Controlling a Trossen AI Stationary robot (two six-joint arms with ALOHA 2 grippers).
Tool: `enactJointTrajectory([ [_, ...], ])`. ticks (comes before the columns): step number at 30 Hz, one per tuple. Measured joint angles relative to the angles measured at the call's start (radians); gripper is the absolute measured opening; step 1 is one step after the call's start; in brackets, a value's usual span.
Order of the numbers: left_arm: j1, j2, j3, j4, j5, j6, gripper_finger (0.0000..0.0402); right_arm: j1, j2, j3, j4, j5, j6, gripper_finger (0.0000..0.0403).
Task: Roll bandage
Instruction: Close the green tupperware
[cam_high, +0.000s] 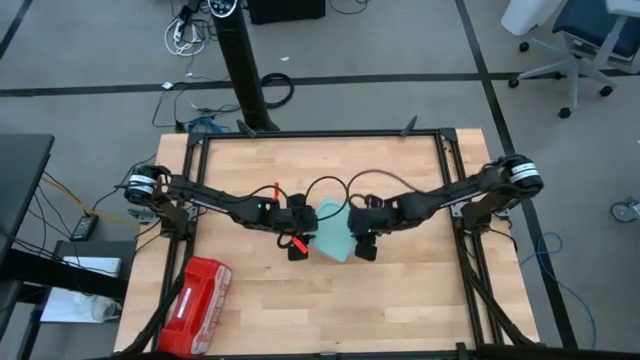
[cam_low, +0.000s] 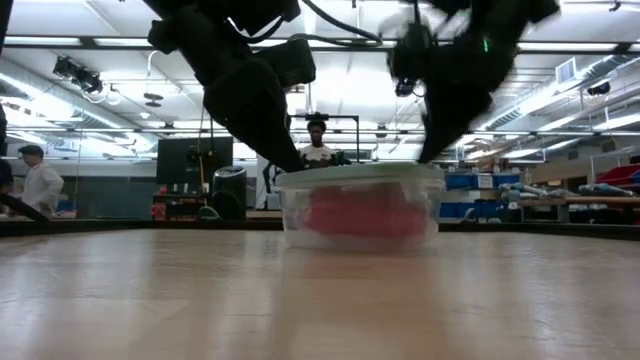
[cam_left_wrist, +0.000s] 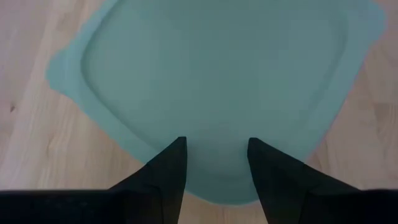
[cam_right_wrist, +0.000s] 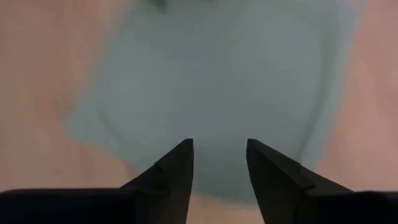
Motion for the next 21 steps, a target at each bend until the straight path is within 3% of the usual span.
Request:
enactJointTrajectory([
  [5,0.0,0.001,-0.001,0.003,0.003,-0.001,0.0177,-0.001,0.039,-0.071,0.087,-0.014,0.03,0.0148],
  [14,0.0,-0.001,-0.001,0.009,0.002,-0.02,0.0177,0.0,-0.094,-0.087,0.13,0.007,0.03,0.0148],
  [18,0.0,-0.001,-0.001,0.011,0.0,-0.027,0.0177,-0.008,-0.099,-0.191,0.251,-0.001,0.048,0.0142],
  [21,0.0,-0.001,-0.002,0.012,0.0,-0.028,0.0177,-0.043,-0.056,-0.281,0.38,-0.079,0.089,0.0125],
])
